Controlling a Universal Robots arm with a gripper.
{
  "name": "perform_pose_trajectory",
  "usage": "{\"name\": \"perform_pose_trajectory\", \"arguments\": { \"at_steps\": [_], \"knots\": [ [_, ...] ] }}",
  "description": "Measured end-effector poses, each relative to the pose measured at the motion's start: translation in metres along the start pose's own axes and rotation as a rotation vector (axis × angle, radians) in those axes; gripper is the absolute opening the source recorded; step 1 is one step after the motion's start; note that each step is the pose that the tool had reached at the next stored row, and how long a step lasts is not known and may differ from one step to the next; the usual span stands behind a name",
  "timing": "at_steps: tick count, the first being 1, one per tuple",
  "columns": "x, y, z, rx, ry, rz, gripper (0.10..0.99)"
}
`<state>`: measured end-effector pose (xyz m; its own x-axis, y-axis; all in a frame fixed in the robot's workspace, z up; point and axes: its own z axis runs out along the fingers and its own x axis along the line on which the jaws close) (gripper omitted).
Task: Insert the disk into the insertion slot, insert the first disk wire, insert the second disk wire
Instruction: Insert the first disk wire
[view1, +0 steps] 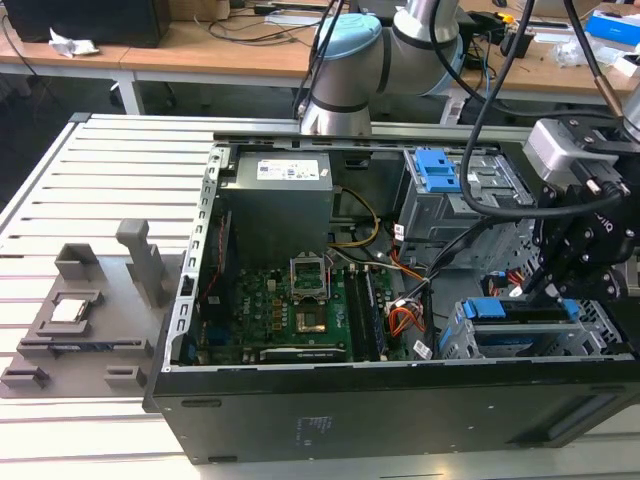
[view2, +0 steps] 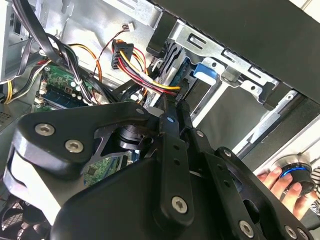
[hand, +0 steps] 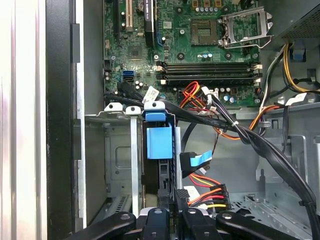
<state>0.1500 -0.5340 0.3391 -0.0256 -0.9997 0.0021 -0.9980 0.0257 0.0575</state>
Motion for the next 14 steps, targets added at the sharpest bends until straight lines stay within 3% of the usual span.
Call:
{"name": "perform_pose_trajectory", "arguments": {
  "at_steps": [4,9,11,12,14],
  "knots": [
    [0.0002,-0.0003,0.005,0.0,0.0012,0.0,0.169],
    [0.0002,-0.0003,0.0058,0.0,0.0001,0.0,0.169],
    [0.0002,-0.0004,0.007,0.0,-0.0023,0.0,0.18],
    [0.0002,-0.0004,0.0067,0.0,-0.0017,0.0,0.243],
    [0.0002,-0.0004,0.0057,0.0,-0.0001,0.0,0.243]
  ]
}}
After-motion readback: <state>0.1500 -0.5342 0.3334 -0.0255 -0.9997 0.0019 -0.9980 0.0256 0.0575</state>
